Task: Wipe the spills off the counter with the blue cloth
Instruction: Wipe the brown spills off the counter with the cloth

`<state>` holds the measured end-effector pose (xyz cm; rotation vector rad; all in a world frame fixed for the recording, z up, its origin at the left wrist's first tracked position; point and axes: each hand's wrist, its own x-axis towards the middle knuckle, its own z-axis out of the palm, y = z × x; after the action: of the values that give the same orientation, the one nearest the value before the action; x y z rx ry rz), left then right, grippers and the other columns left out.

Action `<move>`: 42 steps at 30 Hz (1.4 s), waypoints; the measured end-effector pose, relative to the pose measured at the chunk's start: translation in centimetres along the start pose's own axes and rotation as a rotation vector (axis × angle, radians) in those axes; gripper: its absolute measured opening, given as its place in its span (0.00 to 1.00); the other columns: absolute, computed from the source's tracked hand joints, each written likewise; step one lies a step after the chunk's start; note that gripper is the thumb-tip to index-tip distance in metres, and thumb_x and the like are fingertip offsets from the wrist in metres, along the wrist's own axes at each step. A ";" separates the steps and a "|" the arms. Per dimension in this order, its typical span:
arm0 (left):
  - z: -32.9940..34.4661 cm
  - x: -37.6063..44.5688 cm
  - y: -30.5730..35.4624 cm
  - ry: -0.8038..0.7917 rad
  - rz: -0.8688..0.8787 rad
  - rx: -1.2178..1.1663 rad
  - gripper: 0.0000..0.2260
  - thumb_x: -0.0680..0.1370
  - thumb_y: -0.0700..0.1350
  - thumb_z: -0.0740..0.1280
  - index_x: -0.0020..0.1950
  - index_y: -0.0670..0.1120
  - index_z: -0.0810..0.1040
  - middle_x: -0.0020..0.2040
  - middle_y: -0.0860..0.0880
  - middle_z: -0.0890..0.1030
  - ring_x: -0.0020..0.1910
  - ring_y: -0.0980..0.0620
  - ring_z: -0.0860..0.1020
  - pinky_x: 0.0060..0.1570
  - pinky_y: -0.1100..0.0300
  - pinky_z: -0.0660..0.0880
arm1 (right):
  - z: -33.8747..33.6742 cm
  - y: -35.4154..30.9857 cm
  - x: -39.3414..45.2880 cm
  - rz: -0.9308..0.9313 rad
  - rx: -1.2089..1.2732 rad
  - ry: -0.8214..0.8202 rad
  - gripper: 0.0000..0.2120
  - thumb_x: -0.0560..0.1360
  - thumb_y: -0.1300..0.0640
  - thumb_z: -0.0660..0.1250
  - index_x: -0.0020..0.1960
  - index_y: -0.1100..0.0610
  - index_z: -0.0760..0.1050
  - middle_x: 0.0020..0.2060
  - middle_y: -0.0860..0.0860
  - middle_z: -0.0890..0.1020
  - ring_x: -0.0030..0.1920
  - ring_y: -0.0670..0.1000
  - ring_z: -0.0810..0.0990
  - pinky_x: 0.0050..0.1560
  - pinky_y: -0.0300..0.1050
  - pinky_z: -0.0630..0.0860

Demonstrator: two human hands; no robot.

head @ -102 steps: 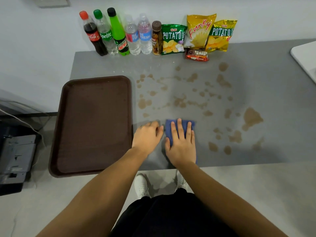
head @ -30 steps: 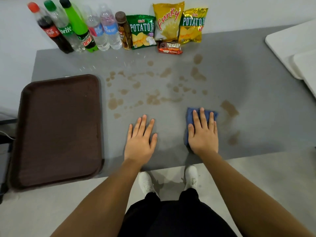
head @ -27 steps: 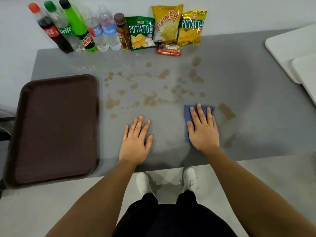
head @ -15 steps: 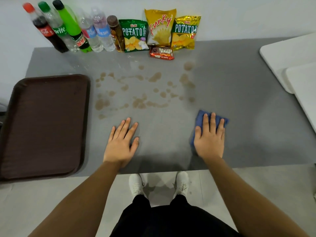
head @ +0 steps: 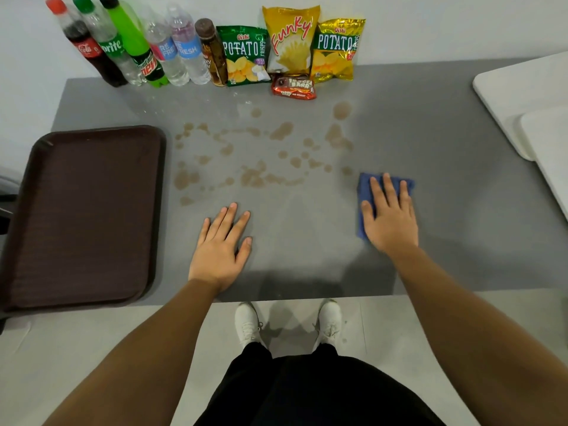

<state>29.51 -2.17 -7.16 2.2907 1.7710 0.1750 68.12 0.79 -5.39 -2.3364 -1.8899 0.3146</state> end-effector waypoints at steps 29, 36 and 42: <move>0.1 0.0 -0.1 0.012 0.007 -0.005 0.27 0.86 0.61 0.49 0.84 0.58 0.51 0.85 0.53 0.49 0.84 0.54 0.45 0.82 0.46 0.45 | 1.3 -2.6 -8.1 0.090 0.021 -0.028 0.32 0.83 0.40 0.49 0.83 0.50 0.53 0.84 0.51 0.52 0.83 0.62 0.47 0.81 0.60 0.51; 0.5 0.0 -0.4 0.025 0.011 0.016 0.27 0.86 0.62 0.47 0.84 0.58 0.50 0.85 0.53 0.49 0.84 0.54 0.45 0.81 0.49 0.41 | 3.9 -9.0 -12.8 0.043 -0.020 -0.016 0.32 0.83 0.41 0.51 0.84 0.51 0.51 0.84 0.52 0.51 0.83 0.63 0.47 0.81 0.61 0.50; 0.5 0.1 -0.4 0.027 0.007 0.012 0.27 0.85 0.62 0.47 0.84 0.59 0.50 0.85 0.54 0.49 0.84 0.54 0.45 0.81 0.53 0.38 | 4.5 -12.8 -8.3 -0.142 -0.002 -0.029 0.31 0.83 0.41 0.51 0.83 0.51 0.54 0.83 0.52 0.53 0.83 0.63 0.48 0.82 0.59 0.50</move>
<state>29.28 -1.99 -7.71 2.3141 1.7813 0.1981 53.23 -4.75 -6.22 -2.1955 -2.0565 0.3340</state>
